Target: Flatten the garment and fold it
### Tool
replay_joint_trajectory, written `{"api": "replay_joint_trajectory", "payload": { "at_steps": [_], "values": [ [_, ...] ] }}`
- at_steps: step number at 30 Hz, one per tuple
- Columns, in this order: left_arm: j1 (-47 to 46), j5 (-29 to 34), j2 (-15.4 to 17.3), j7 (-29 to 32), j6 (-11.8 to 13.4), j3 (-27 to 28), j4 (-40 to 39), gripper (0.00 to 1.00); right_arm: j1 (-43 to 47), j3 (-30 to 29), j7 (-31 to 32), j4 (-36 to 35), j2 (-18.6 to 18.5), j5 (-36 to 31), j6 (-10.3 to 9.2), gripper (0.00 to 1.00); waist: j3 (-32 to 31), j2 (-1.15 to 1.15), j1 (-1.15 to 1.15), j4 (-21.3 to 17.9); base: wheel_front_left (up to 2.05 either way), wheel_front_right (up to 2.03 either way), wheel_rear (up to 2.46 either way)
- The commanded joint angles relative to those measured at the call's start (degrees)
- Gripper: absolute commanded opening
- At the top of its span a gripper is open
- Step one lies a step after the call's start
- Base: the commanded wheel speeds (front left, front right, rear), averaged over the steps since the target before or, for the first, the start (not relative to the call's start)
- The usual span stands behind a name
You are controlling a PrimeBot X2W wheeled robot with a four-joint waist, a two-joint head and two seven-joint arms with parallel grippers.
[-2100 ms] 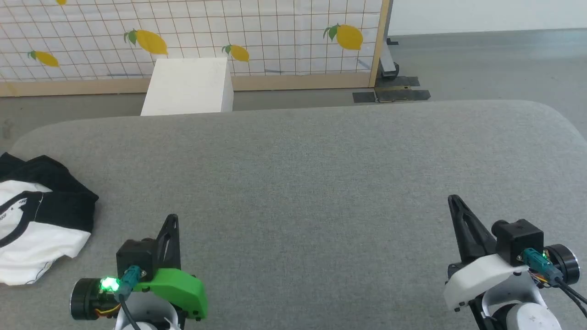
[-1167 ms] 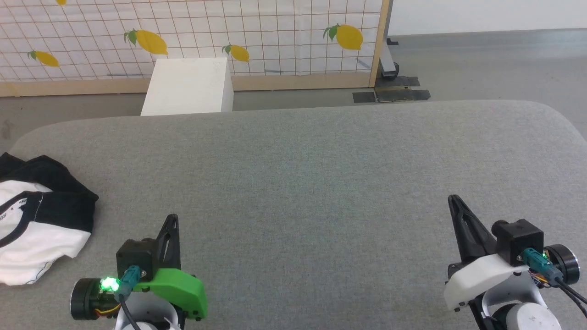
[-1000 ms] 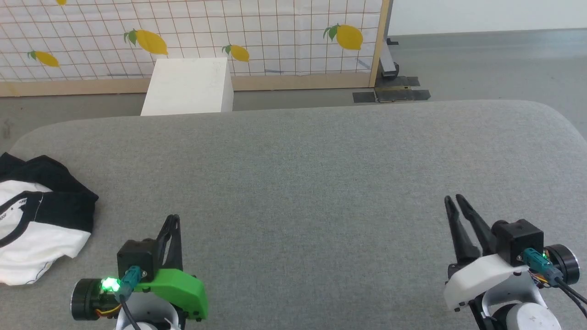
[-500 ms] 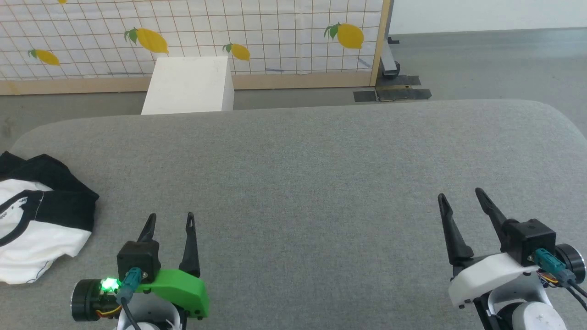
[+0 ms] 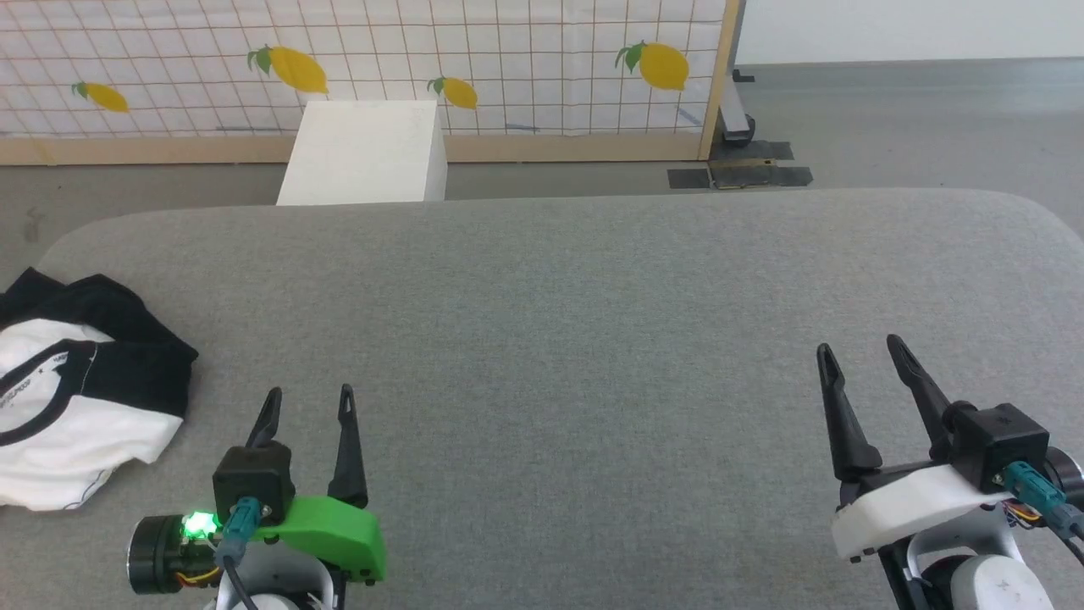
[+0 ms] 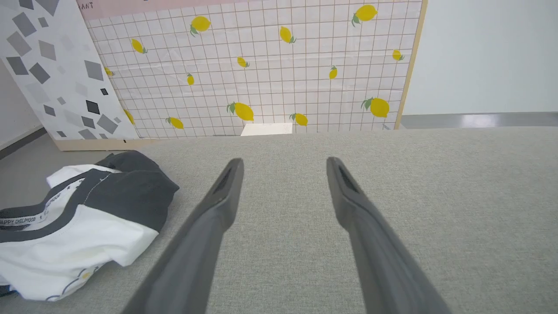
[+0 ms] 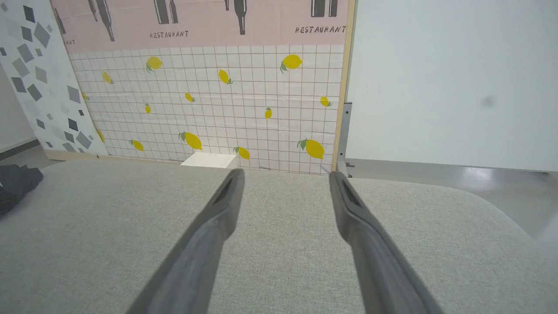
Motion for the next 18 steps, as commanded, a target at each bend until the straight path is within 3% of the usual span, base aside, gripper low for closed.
{"api": "replay_joint_trajectory", "payload": {
  "at_steps": [1, 18],
  "values": [
    [-0.98, 0.17, 0.33, -0.56, 0.81, -0.16, -0.38, 1.0, 0.54, 0.1, -0.64, -0.61, 0.03, 0.74, -0.02, 1.0, 0.08, 0.0, 0.0, 0.45, 0.0, 0.0, 0.0],
    [-1.42, -0.09, 0.88, -2.54, 3.77, -0.32, -0.7, 1.0, 0.79, 1.06, -2.63, -1.57, 0.05, 1.62, -0.04, 1.0, 0.71, 0.0, 0.0, 5.43, 0.0, 0.0, 0.0]
  ]
}}
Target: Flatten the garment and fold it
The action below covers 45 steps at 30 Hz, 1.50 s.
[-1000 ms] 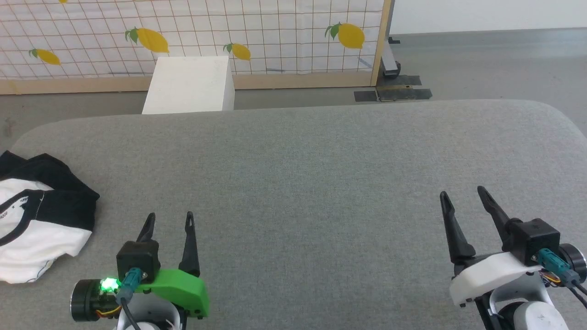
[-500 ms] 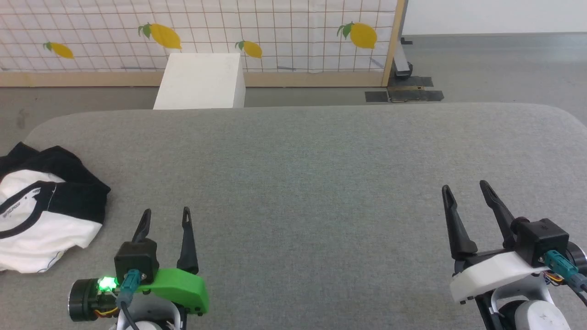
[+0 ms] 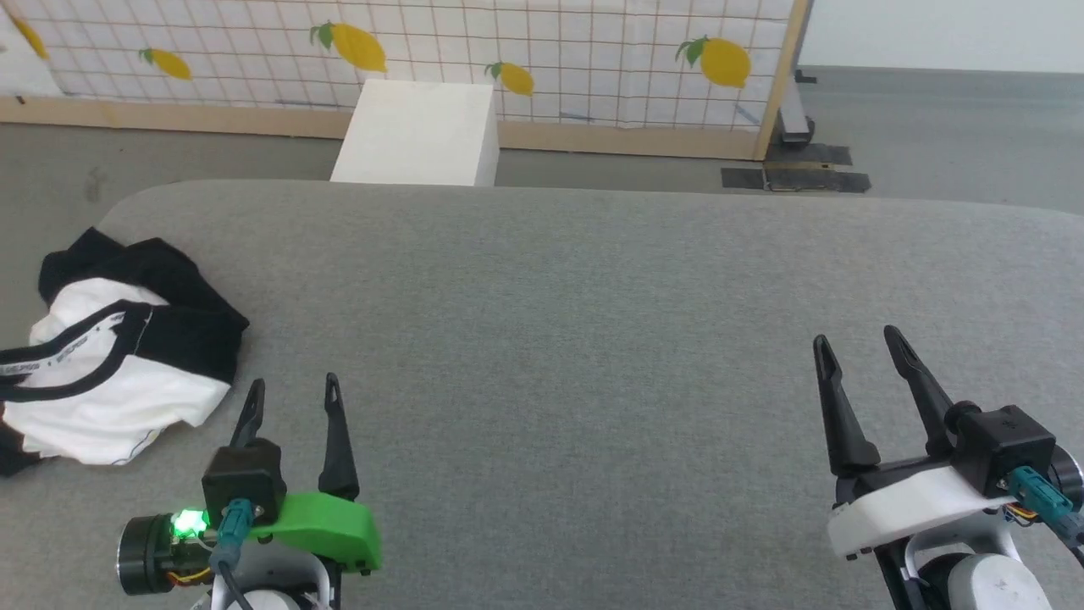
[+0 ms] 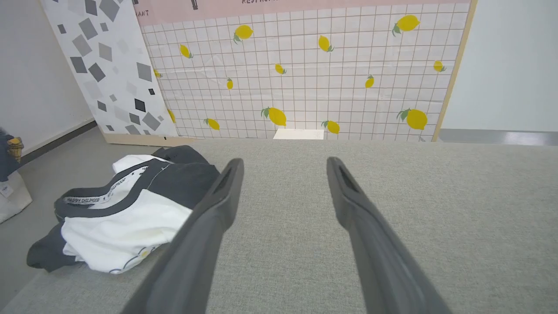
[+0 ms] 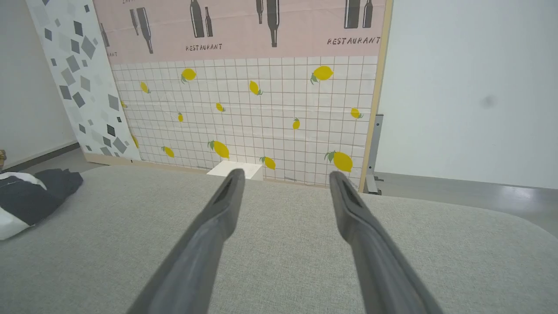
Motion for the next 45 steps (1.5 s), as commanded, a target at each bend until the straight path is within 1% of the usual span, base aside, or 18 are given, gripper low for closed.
{"api": "replay_joint_trajectory", "payload": {
  "at_steps": [1, 8, 11, 30, 37, 41, 43, 45],
  "values": [
    [-1.11, -0.07, 0.46, -0.68, 0.6, 0.1, -0.15, 1.0, 0.83, 0.19, -0.67, -0.55, 0.04, 0.62, -0.04, 1.0, 0.15, 0.0, 0.0, 1.04, 0.0, 0.0, 0.0],
    [-1.24, -0.23, 0.39, -1.49, 1.38, 0.25, 0.22, 1.0, 1.05, 0.43, -1.49, -0.8, 0.05, 0.98, -0.04, 1.0, 0.4, 0.0, 0.0, 3.72, 0.0, 0.0, 0.0],
    [-1.31, -0.34, 0.28, -2.09, 1.94, 0.43, 0.49, 1.0, 1.09, 0.7, -2.09, -1.07, 0.06, 1.5, -0.05, 1.0, 0.58, 0.0, 0.0, 5.82, 0.0, 0.0, 0.0],
    [-1.59, -0.9, -0.25, -4.34, 3.9, 2.07, 1.3, 1.0, 1.64, 1.46, -4.34, -2.2, 0.08, 2.77, -0.06, 1.0, 1.48, 0.0, 0.0, 13.94, 0.0, 0.0, 0.0],
    [-3.95, -2.61, -0.21, -5.14, 2.63, 4.7, 2.36, 1.0, 1.42, 1.96, -5.15, -2.91, 0.08, 2.77, -0.07, 1.0, 2.61, 0.0, 0.0, 16.5, 0.0, 0.0, 0.0],
    [-7.95, -3.35, 0.91, -5.61, 1.26, 7.36, 4.26, 1.0, 0.91, 2.37, -5.63, -3.39, 0.09, 2.23, -0.07, 1.0, 4.03, 0.0, 0.0, 17.34, 0.0, 0.0, 0.0],
    [-10.84, -4.48, 1.65, -5.85, 0.07, 8.94, 5.48, 1.0, 0.58, 2.55, -5.86, -3.61, 0.09, 1.85, -0.07, 1.0, 5.02, 0.0, 0.0, 17.41, 0.0, 0.0, 0.0],
    [-13.98, -5.14, 3.1, -6.08, -1.25, 10.4, 7.87, 1.0, 0.18, 2.71, -6.1, -3.85, 0.09, 1.38, -0.07, 1.0, 6.28, 0.0, 0.0, 17.31, 0.0, 0.0, 0.0]
  ]
}}
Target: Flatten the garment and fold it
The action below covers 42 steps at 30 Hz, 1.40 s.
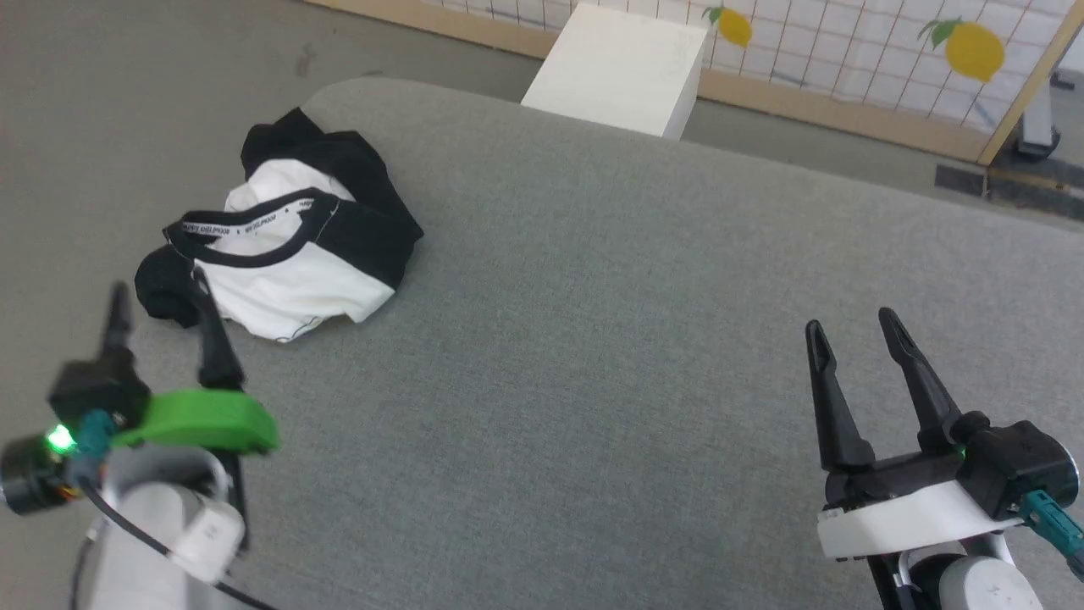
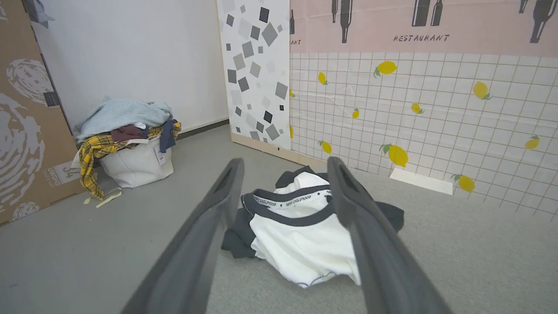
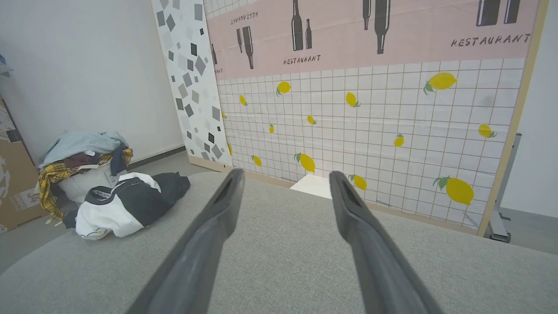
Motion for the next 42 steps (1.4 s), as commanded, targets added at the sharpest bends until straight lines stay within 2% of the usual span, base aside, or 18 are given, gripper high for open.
{"api": "replay_joint_trajectory", "payload": {
  "at_steps": [1, 8, 11, 16, 20, 24, 32, 38, 42],
  "values": [
    [-3.08, -0.6, 1.3, -0.62, -0.72, 0.98, 1.53, 1.0, -0.89, 0.16, -0.74, -0.62, 0.02, -0.51, -0.07, 1.0, 2.22, 0.0, 0.0, 0.13, 0.0, 0.0, 0.0],
    [-14.85, -2.0, 5.9, -1.17, -4.19, 2.13, 12.39, 1.0, -3.54, -0.35, -1.55, -1.94, -0.79, -2.02, -0.08, 1.0, 8.5, 0.0, 0.0, -0.75, 0.0, 0.0, 0.0],
    [-20.88, -3.68, 7.75, 0.79, -6.14, 2.27, 17.95, 1.0, -4.53, -0.33, -1.91, -2.6, -1.62, -2.15, -0.08, 1.0, 10.92, 0.0, 0.0, -1.08, 0.0, 0.0, 0.0],
    [-29.9, -7.18, 11.05, 9.05, -10.21, 2.02, 26.74, 1.0, -6.33, 0.42, -2.52, -3.72, -3.12, -2.78, -0.09, 1.0, 14.76, 0.0, 0.0, -1.76, 0.0, 0.0, 0.0],
    [-35.87, -11.9, 13.53, 17.33, -12.23, 2.28, 32.99, 1.0, -8.07, 0.97, -2.99, -5.27, -4.28, -3.63, -0.09, 1.0, 17.95, 0.0, 0.0, -2.76, 0.0, 0.0, 0.0],
    [-39.74, -16.15, 15.89, 25.95, -13.02, 0.72, 37.69, 1.0, -9.03, 0.71, -3.44, -6.81, -5.3, -4.11, -0.09, 1.0, 20.91, 0.0, 0.0, -3.72, 0.0, 0.0, 0.0],
    [-40.67, -30.43, 20.31, 43.25, -13.56, -9.09, 40.21, 1.0, -9.35, -0.53, -4.36, -8.88, -6.93, -4.81, -0.1, 1.0, 26.06, 0.0, 0.0, -5.13, 0.0, 0.0, 0.0],
    [-38.07, -35.39, 21.32, 48.27, -13.57, -16.01, 41.25, 1.0, -9.44, 0.34, -4.36, -8.9, -7.63, -5.46, -0.1, 1.0, 27.15, 0.0, 0.0, -5.69, 0.0, 0.0, 0.0],
    [-37.04, -37.64, 20.77, 48.52, -13.57, -18.62, 43.99, 1.0, -9.84, 1.01, -4.36, -8.42, -7.51, -5.57, -0.1, 1.0, 26.84, 0.0, 0.0, -6.06, 0.0, 0.0, 0.0]
  ]
}}
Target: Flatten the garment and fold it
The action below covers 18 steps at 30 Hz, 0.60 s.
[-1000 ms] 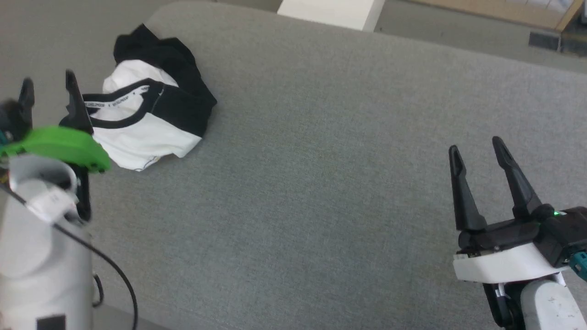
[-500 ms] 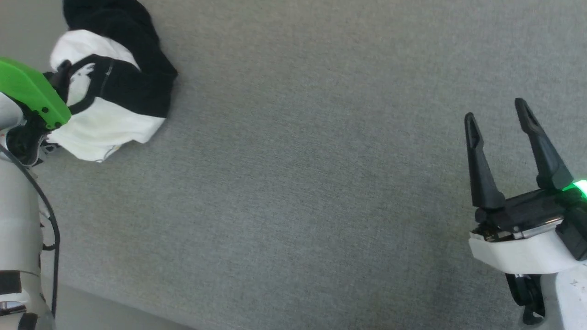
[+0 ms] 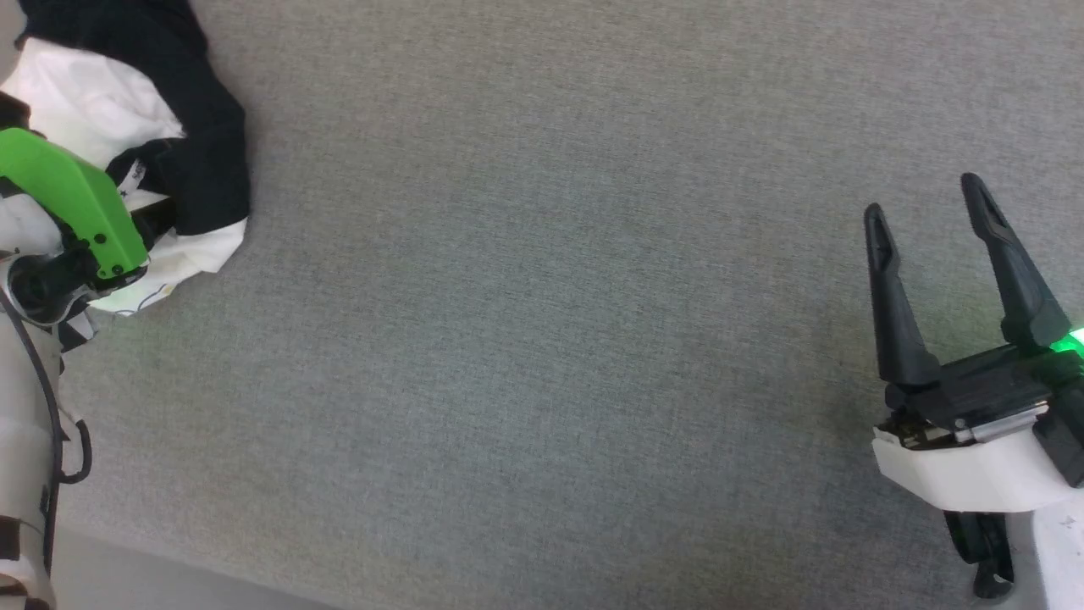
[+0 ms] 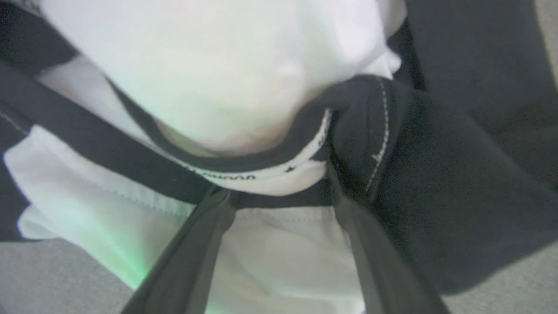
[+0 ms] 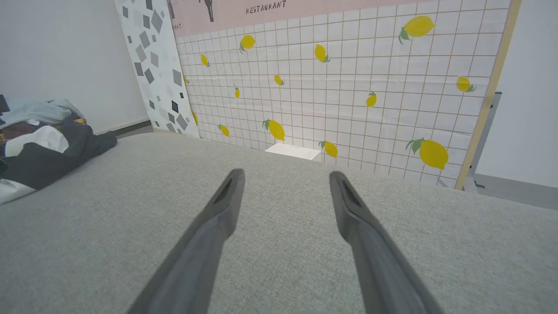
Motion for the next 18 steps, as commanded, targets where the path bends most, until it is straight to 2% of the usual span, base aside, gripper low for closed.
{"api": "replay_joint_trajectory", "payload": {
  "at_steps": [1, 2, 3, 11, 18],
  "values": [
    [2.46, -1.07, -1.44, 0.49, -0.39, -1.41, 1.69, 1.0, -1.17, 0.39, -0.34, 0.08, -0.08, -0.37, -0.1, 1.0, -0.38, 0.0, -0.01, -0.31, 0.0, 0.0, 0.0],
    [2.58, -1.31, -1.23, 0.1, -0.39, -1.99, 1.92, 1.0, -1.23, 0.52, -0.34, 0.15, -0.05, -0.39, -0.1, 1.0, -0.65, 0.0, -0.01, -0.41, 0.0, 0.0, 0.0],
    [2.66, -1.58, -0.74, -0.5, -0.39, -2.65, 2.14, 0.0, -1.23, 0.55, -0.34, 0.18, 0.01, -0.39, -0.1, 1.0, -1.01, 0.0, -0.01, -0.52, 0.0, 0.0, 0.0],
    [-0.32, -3.79, 4.67, -11.09, -0.39, -4.46, 0.2, 0.0, 0.91, -0.45, -0.34, 1.63, 1.63, 0.28, -0.1, 1.0, -6.53, 0.0, -0.01, 0.54, 0.0, 0.0, 0.0],
    [-5.6, -1.88, 9.79, -19.12, -0.39, -10.44, -6.42, 0.0, 3.4, -0.63, -0.34, 3.26, 3.78, 0.84, -0.1, 1.0, -13.42, 0.0, -0.01, 1.94, 0.0, 0.0, 0.0]
  ]
}}
